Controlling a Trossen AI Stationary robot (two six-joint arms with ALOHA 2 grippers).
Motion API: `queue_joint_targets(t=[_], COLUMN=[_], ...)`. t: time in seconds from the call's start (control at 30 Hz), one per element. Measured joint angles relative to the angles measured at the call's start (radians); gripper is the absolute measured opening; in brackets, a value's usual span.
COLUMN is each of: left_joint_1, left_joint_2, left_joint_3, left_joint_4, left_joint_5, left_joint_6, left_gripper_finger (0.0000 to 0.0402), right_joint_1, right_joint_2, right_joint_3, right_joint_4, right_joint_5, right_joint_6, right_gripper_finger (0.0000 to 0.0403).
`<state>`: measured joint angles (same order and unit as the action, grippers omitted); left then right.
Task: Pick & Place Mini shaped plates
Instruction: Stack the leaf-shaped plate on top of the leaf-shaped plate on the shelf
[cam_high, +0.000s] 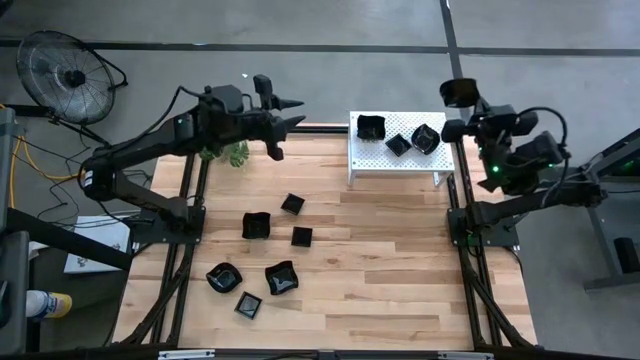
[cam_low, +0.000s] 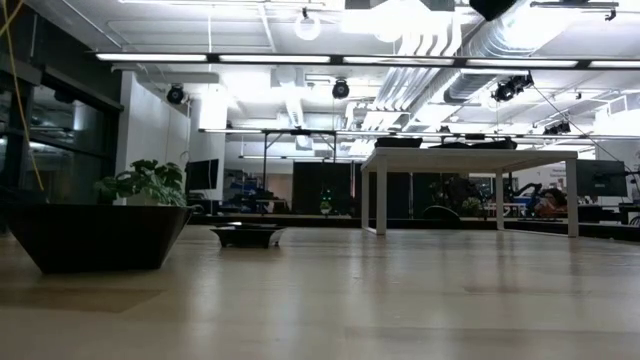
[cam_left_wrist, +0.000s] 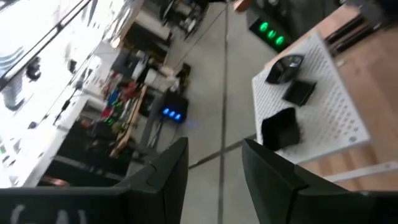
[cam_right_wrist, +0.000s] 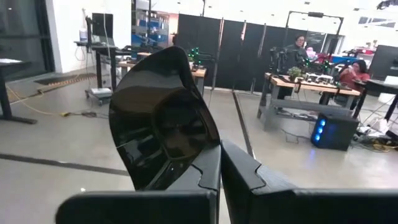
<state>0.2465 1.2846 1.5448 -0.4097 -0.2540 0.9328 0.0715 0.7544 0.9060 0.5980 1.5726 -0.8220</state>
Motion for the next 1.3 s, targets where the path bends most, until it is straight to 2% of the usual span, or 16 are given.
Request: queue_joint_targets(t=[0.23, 0.47, 0.67, 0.87, 0.97, 1.17, 1.3], left_joint_1=[0.065, 0.088, 0.087, 0.087, 0.087, 0.087, 0.087], left_joint_2=[0.001, 0.001, 0.001, 0.001, 0.001, 0.001, 0.001], left_joint_3=[0.0, 0.0, 0.0, 0.0, 0.0, 0.0, 0.0], left_joint_4=[0.001, 0.0, 0.0, 0.0, 0.0, 0.0, 0.012], left_joint_5=[0.176, 0.272, 0.309, 0.411, 0.445, 0.478, 0.483], left_joint_6=[-0.025, -0.025, -0.025, -0.025, -0.026, -0.056, -0.057], left_gripper_finger=[0.0146, 0.0146, 0.0146, 0.0146, 0.0146, 0.0146, 0.0146], right_joint_1=[-0.028, -0.031, 0.033, 0.124, 0.128, 0.128, 0.128], right_joint_2=[-0.001, -0.003, 0.001, 0.005, 0.005, 0.017, 0.061], right_joint_3=[0.067, 0.102, 0.108, 0.107, 0.107, 0.111, 0.173], right_joint_4=[-0.008, -0.005, -0.002, 0.005, 0.066, 0.078, 0.08], right_joint_5=[-0.002, -0.002, -0.001, -0.002, -0.003, -0.001, -0.002], right_joint_6=[-0.041, -0.019, 0.039, 0.064, 0.054, 0.032, -0.012], right_gripper_finger=[0.0, 0.0, 0.0, 0.0, 0.0, 0.0, 0.0])
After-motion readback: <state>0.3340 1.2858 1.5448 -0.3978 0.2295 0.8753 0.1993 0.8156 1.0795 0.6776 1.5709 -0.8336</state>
